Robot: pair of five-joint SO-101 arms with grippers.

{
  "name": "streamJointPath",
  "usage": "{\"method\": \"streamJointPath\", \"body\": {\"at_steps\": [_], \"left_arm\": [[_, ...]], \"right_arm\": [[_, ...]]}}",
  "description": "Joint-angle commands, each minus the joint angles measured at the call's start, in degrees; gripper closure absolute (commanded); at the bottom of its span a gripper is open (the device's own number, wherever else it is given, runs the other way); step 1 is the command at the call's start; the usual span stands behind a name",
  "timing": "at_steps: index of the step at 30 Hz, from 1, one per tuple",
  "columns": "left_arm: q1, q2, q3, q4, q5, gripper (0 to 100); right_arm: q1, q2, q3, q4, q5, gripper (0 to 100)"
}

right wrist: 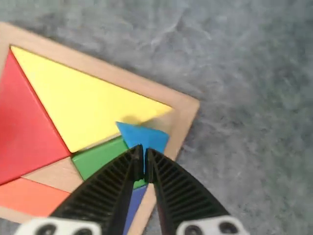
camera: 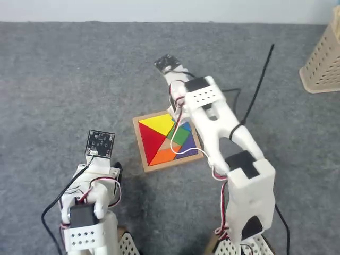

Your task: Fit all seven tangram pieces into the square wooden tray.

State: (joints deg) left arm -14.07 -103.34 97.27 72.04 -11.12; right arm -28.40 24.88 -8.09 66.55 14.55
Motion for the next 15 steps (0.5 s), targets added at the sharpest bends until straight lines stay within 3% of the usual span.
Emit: {"method": "streamJointPath", "body": {"at_steps": [1, 15], "left_arm": [[0.09, -0.35, -0.66, 0.26, -0.26, 83], [0.09, -0.35, -0.66, 0.26, -0.26, 83]], "right_arm": [[-3.47, -2.42, -2.55, 1.19, 2.2, 87.2], [-4.09, 2.77, -2.73, 0.22, 4.92, 83.6]]}}
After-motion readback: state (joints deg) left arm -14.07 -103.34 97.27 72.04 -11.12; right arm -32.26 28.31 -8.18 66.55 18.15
